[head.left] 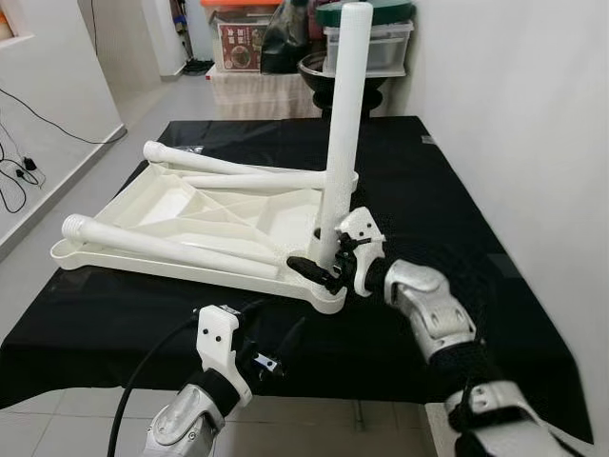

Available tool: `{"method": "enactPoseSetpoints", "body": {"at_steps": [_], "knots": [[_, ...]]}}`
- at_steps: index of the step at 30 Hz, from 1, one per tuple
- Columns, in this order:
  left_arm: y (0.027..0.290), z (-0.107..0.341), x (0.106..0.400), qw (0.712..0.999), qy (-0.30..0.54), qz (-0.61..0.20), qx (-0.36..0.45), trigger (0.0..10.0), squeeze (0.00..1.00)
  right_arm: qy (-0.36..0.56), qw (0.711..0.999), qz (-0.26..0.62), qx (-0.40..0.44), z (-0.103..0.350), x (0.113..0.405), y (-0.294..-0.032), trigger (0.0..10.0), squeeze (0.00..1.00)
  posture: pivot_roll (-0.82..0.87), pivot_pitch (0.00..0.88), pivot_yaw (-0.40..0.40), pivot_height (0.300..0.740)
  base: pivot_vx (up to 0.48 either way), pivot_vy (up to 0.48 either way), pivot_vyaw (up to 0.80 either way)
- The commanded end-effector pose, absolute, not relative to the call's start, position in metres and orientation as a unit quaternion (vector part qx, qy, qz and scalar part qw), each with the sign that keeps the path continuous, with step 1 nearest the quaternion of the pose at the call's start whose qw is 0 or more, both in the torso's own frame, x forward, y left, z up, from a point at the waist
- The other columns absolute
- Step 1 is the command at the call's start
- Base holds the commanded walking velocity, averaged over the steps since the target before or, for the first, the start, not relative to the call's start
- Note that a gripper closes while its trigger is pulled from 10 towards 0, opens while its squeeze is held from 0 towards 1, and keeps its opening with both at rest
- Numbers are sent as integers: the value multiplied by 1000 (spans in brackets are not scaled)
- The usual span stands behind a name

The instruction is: Building children table

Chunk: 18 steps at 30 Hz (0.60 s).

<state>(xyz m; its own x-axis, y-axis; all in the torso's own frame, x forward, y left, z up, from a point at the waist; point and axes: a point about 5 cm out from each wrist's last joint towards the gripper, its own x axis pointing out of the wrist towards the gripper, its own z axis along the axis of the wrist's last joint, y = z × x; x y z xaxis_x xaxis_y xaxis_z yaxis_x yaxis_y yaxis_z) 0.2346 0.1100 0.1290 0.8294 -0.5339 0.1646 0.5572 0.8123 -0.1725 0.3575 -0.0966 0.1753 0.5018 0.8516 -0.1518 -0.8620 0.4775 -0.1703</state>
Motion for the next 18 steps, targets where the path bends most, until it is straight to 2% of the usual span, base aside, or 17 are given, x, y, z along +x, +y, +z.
{"method": "enactPoseSetpoints", "body": {"at_steps": [1, 3, 6, 7, 8, 9, 10, 14, 15, 16, 18], "knots": [[110, 124, 234, 951, -42, -284, -110, 10000, 0, 44, 806, 576, -129, 166, 349, -84, 10000, 0, 23, 55, -12, 740, 0, 0, 0], [109, 123, 233, 951, -41, -286, -108, 10000, 0, 58, 775, 615, -136, 165, 347, -84, 10000, 0, 42, 51, -8, 740, 0, 0, 0], [109, 123, 233, 951, -39, -288, -106, 10000, 0, 72, 764, 626, -137, 164, 349, -86, 10000, 0, 51, 51, -8, 740, 0, 0, 0], [109, 123, 232, 951, -39, -288, -105, 10000, 0, 78, 764, 624, -141, 164, 351, -87, 4980, 0, 57, 51, -12, 740, 0, 0, 0], [109, 123, 232, 951, -39, -288, -105, 10000, 0, 84, 764, 624, -142, 163, 353, -88, 1529, 0, 58, 52, -12, 740, 0, 0, 0], [109, 123, 232, 951, -39, -288, -105, 10000, 0, 84, 764, 624, -142, 163, 353, -88, 1529, 0, 58, 52, -12, 740, 0, 0, 0], [109, 123, 231, 951, -39, -287, -105, 10000, 0, 88, 764, 623, -143, 163, 354, -90, 0, 0, 59, 53, -14, 740, 0, 0, 0], [109, 123, 231, 951, -38, -287, -106, 10000, 0, 92, 775, 608, -143, 163, 359, -95, 0, 0, 56, 55, -12, 740, 0, 0, 0], [108, 123, 231, 951, -38, -287, -106, 10000, 0, 94, 793, 584, -146, 161, 361, -99, 0, 0, 55, 59, -12, 740, 0, 0, 0], [108, 123, 231, 951, -38, -287, -106, 10000, 0, 94, 793, 584, -146, 161, 361, -99, 0, 0, 55, 59, -12, 740, 0, 0, 0], [108, 123, 230, 951, -38, -288, -106, 10000, 0, 101, 824, 537, -149, 155, 366, -108, 0, 0, 54, 62, -12, 740, 0, 0, 0]]}}
